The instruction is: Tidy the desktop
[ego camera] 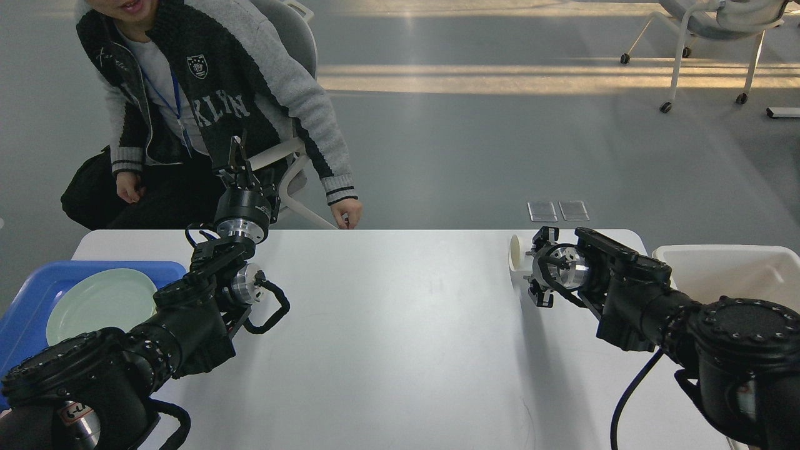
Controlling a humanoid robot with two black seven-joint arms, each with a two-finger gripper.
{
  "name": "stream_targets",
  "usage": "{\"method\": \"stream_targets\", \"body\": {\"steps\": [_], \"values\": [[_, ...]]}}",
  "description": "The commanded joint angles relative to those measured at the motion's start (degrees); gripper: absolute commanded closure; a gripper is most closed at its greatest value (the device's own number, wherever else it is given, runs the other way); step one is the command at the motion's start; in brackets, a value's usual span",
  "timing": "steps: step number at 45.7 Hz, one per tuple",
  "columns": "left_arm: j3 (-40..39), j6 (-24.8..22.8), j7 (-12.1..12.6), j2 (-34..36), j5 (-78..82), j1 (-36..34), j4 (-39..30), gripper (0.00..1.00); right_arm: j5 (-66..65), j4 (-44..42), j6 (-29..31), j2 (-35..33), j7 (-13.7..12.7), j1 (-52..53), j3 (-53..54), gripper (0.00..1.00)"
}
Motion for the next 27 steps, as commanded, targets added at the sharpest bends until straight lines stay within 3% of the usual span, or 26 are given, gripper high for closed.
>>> {"method": "stream_targets", "body": {"steps": [1,7,14,27], "values": [[0.0,0.0,0.0,0.0,0.0,0.0,0.0,0.02,0.0,0.2,0.0,-0.1,0.1,-0.1,-0.2,0.30],[0.0,0.0,0.0,0.0,0.0,0.0,0.0,0.02,-0.1,0.2,0.0,-0.1,0.1,-0.1,-0.2,0.12],[0.0,0.0,0.0,0.0,0.0,0.0,0.0,0.02,0.0,0.2,0.0,-0.3,0.1,-0.1,-0.1,0.01],[0.0,0.0,0.0,0.1,0.0,0.0,0.0,0.02,-0.1,0.4,0.2,-0.5,0.1,-0.1,0.0,0.00]]}}
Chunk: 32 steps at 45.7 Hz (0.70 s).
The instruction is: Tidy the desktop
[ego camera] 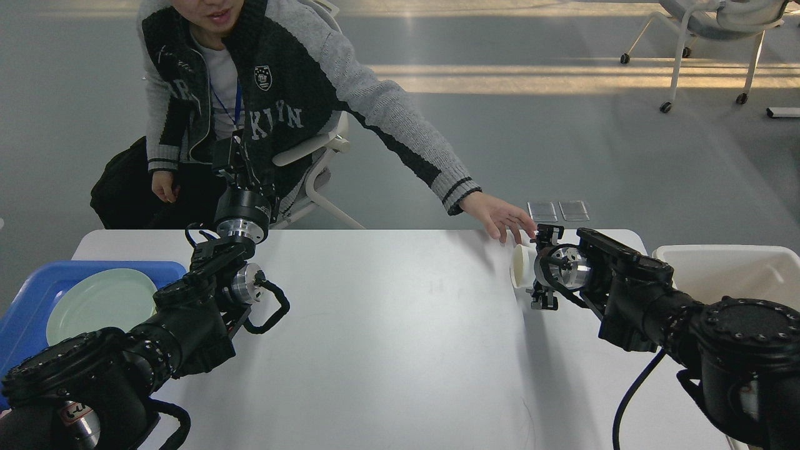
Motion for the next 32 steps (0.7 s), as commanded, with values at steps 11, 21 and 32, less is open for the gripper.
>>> {"method": "stream_targets", "body": {"steps": [11,21,32], "values": [[0.0,0.0,0.0,0.0,0.0,0.0,0.0,0.02,0.1,0.0,0.1,0.0,0.0,0.0,-0.1,0.00],[0.0,0.0,0.0,0.0,0.0,0.0,0.0,0.02,-0.5,0.0,0.2,0.0,-0.2,-1.1,-1.0,0.02],[0.0,0.0,0.0,0.0,0.0,0.0,0.0,0.02,-1.5,0.5,0.7,-0.4,-0.6,-2.5,-3.5,0.07]]}}
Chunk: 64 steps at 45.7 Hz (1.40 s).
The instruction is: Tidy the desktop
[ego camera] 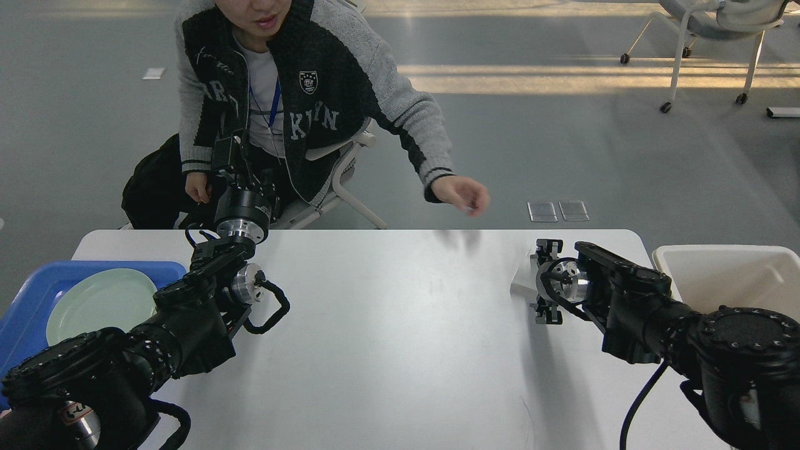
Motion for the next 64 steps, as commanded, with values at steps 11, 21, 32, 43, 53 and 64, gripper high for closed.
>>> {"method": "stream_targets", "body": {"steps": [11,21,32,43,53,64], "values": [[0.0,0.0,0.0,0.1,0.0,-0.1,0.0,0.02,-0.2,0.1,0.0,-0.6,0.0,-0.6,-0.9,0.16],[0.0,0.0,0.0,0.0,0.0,-0.1,0.0,0.02,-0.2,0.1,0.1,-0.5,0.0,-0.6,-0.9,0.39],[0.0,0.0,0.0,0.0,0.0,0.0,0.0,0.02,-0.2,0.1,0.1,-0.5,0.0,-0.5,-0.9,0.75],[0.0,0.0,0.0,0.0,0.0,0.0,0.0,0.02,-0.2,0.2,0.1,-0.6,-0.1,-0.4,-0.9,1.00],[0.0,0.0,0.0,0.0,0.0,0.0,0.0,0.02,-0.2,4.7,2.2,-1.6,-0.4,0.9,-1.2,1.00],[0.0,0.0,0.0,0.0,0.0,-0.1,0.0,0.02,-0.3,21.9,10.7,-15.9,-0.9,10.8,-8.0,1.00]]}}
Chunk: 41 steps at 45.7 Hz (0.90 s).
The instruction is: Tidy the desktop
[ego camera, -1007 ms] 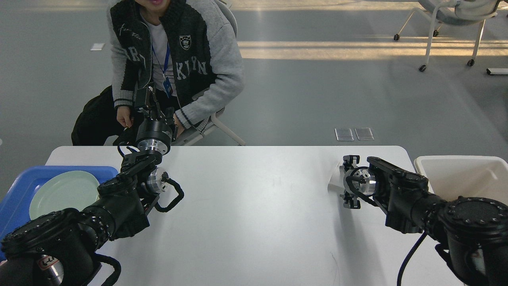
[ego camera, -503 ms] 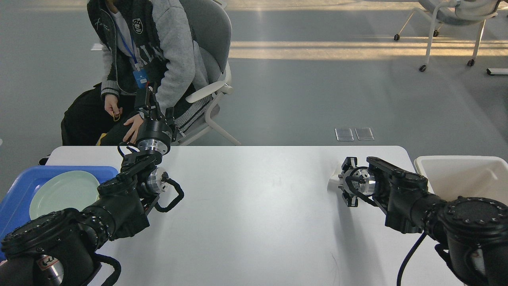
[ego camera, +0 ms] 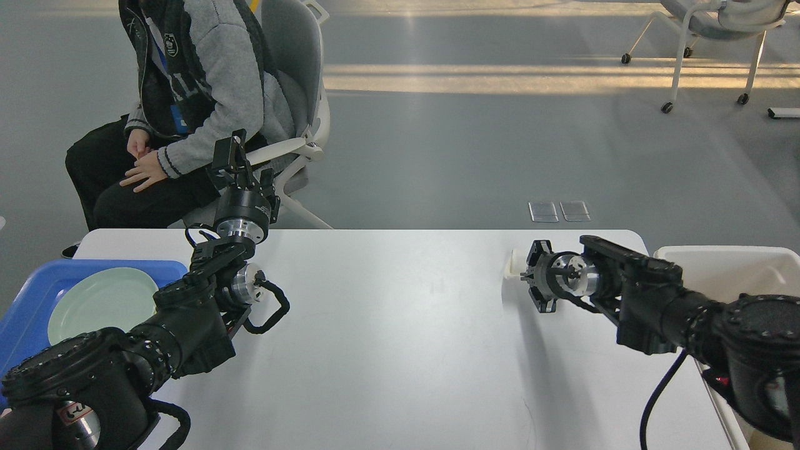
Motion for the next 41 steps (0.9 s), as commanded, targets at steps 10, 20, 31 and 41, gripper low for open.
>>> {"method": "stream_targets", "body": {"steps": [10,20,31,41], "values": [[0.0,0.0,0.0,0.0,0.0,0.0,0.0,0.02,-0.1,16.6,22.1,-14.4,-0.2,18.9,-14.3,1.00],[0.0,0.0,0.0,0.0,0.0,0.0,0.0,0.02,-0.8,19.0,48.4,-19.5,-0.2,35.0,-21.2,1.00],[0.0,0.0,0.0,0.0,0.0,0.0,0.0,0.02,-2.6,26.9,56.4,-21.7,-0.4,54.7,-26.6,1.00],[0.0,0.0,0.0,0.0,0.0,0.0,0.0,0.02,-3.0,34.5,56.4,-22.4,-2.0,68.4,-28.3,1.00]]}}
